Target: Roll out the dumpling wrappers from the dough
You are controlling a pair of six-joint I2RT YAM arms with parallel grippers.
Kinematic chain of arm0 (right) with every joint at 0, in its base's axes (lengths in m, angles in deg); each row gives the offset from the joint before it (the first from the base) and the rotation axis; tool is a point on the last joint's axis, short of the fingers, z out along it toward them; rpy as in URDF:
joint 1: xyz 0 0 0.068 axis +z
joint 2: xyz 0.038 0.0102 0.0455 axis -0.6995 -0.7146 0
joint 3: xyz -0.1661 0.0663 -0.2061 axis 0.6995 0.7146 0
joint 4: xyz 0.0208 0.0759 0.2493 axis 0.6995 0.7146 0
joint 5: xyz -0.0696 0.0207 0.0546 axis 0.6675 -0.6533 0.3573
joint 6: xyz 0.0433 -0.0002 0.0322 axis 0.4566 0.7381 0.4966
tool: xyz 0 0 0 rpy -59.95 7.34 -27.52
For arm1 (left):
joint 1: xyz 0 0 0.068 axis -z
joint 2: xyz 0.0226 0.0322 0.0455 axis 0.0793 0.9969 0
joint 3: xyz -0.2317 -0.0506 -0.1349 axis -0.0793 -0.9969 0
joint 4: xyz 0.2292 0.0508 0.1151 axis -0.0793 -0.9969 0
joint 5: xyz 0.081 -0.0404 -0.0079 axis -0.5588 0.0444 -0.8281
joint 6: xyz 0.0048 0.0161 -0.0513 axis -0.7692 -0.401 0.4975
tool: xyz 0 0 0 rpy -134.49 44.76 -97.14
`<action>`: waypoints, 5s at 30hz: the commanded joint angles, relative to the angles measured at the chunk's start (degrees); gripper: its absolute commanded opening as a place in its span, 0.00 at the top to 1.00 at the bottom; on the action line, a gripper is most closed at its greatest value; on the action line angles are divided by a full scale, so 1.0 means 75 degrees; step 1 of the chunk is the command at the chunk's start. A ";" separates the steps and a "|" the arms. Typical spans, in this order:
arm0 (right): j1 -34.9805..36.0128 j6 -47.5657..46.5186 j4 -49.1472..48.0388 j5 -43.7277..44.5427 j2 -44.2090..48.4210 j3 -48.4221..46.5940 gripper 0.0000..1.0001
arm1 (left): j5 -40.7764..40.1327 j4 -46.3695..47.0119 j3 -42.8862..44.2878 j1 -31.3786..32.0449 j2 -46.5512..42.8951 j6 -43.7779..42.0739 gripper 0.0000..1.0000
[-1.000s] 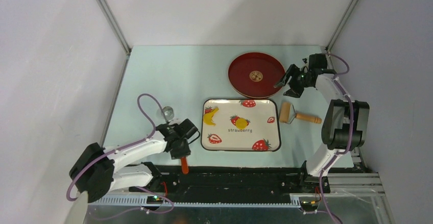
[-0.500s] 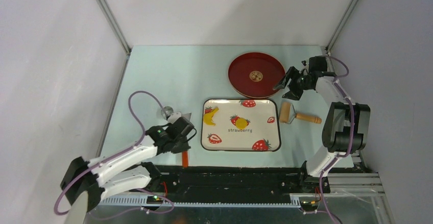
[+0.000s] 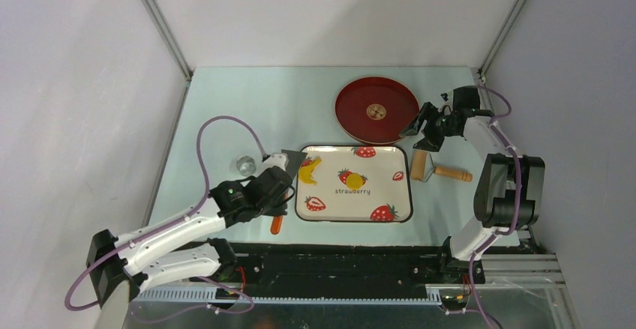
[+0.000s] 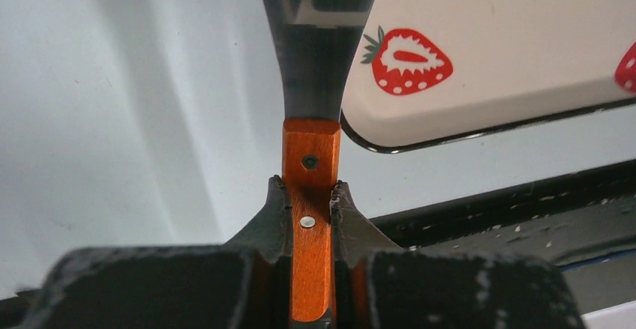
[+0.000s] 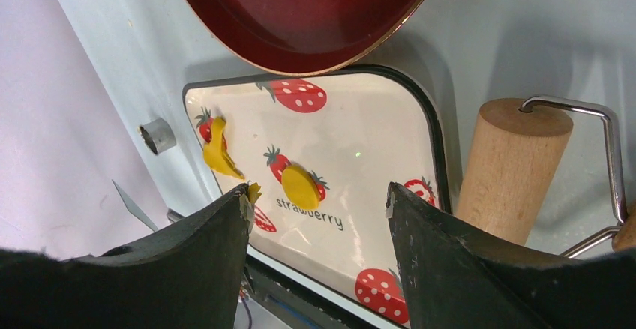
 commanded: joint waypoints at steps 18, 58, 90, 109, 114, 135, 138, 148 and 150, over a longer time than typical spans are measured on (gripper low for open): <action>0.0625 -0.0725 0.0467 0.0739 0.0504 0.0051 0.29 | 0.0662 0.0168 0.0834 0.1026 0.0754 -0.2719 1.00; 0.2267 -0.1234 0.1821 0.2855 -0.2217 -0.3611 0.30 | 0.1358 -0.0469 0.1721 0.1006 0.2160 -0.3199 1.00; 0.3378 -0.1935 0.2966 0.2881 -0.4452 -0.4887 1.00 | 0.1052 -0.0202 0.1008 0.0666 0.0868 -0.2305 1.00; 0.3499 -0.1694 0.2713 0.3191 -0.2866 -0.3881 0.63 | 0.1216 -0.0227 0.1083 0.1012 0.1435 -0.2406 1.00; 0.3328 -0.1528 0.2627 0.3434 -0.1760 -0.3615 0.34 | 0.1274 -0.0379 0.1165 0.1327 0.1768 -0.2337 1.00; 0.0742 -0.1097 0.1689 0.2012 0.1962 0.1953 0.27 | 0.1530 -0.0903 0.1832 0.2034 0.3417 -0.2365 1.00; 0.0727 -0.1102 0.1588 0.1917 0.1936 0.2202 0.29 | 0.1602 -0.0965 0.1987 0.2034 0.3674 -0.2515 1.00; 0.0716 -0.0919 0.0975 0.1475 0.1238 0.2658 0.37 | 0.1633 -0.0991 0.2173 0.2037 0.4156 -0.2695 1.00; 0.0718 -0.0861 0.0818 0.1431 0.1128 0.2778 0.38 | 0.1671 -0.0995 0.2176 0.2034 0.4235 -0.2689 1.00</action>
